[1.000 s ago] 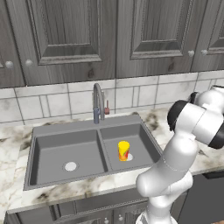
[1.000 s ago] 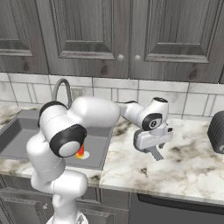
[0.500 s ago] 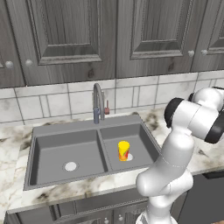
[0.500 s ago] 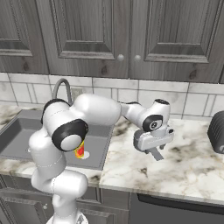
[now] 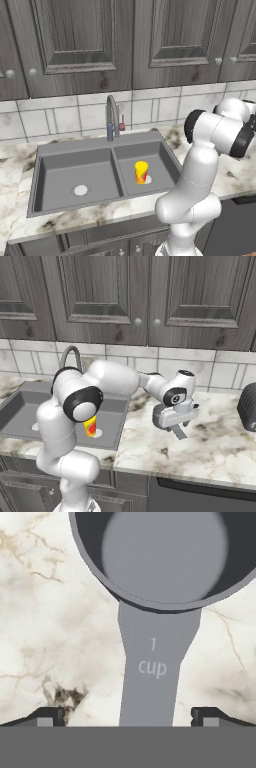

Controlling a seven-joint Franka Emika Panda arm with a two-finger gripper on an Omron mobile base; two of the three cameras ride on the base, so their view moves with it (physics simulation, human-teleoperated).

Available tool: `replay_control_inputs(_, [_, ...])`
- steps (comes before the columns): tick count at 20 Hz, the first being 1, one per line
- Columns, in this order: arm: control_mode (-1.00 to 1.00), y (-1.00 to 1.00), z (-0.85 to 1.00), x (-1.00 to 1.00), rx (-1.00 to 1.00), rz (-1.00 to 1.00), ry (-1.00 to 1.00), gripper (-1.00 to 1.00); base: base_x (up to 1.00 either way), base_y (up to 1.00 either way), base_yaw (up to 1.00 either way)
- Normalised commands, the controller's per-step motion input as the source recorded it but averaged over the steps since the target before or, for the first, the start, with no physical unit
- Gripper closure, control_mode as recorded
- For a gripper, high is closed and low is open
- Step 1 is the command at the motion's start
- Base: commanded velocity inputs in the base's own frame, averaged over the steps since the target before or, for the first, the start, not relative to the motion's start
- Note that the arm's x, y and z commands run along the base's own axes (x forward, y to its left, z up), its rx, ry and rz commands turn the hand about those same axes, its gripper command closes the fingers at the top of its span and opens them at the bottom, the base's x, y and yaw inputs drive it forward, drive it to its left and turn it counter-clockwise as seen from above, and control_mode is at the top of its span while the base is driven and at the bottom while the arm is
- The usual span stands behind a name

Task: Move any existing items from the left basin to the right basin for drying. Then move the measuring cup from the counter to the left basin of the sink for washing.

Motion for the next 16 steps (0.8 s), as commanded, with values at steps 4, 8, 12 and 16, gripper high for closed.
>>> replay_control_inputs(4, [-1.0, 0.0, -0.1, 0.11, 0.0, 0.0, 0.0, -1.0, 0.0, 0.0, 0.0])
replay_control_inputs(8, [-1.0, 0.0, -0.09, 0.08, 0.01, 0.0, 0.0, -1.0, 0.0, 0.0, 0.0])
replay_control_inputs(12, [-1.0, 0.0, -0.06, 0.03, 0.03, 0.0, 0.0, -1.0, 0.0, 0.0, 0.0])
replay_control_inputs(16, [-1.0, -0.01, -0.06, 0.0, 0.03, 0.0, 0.0, -1.0, 0.0, 0.0, 0.0])
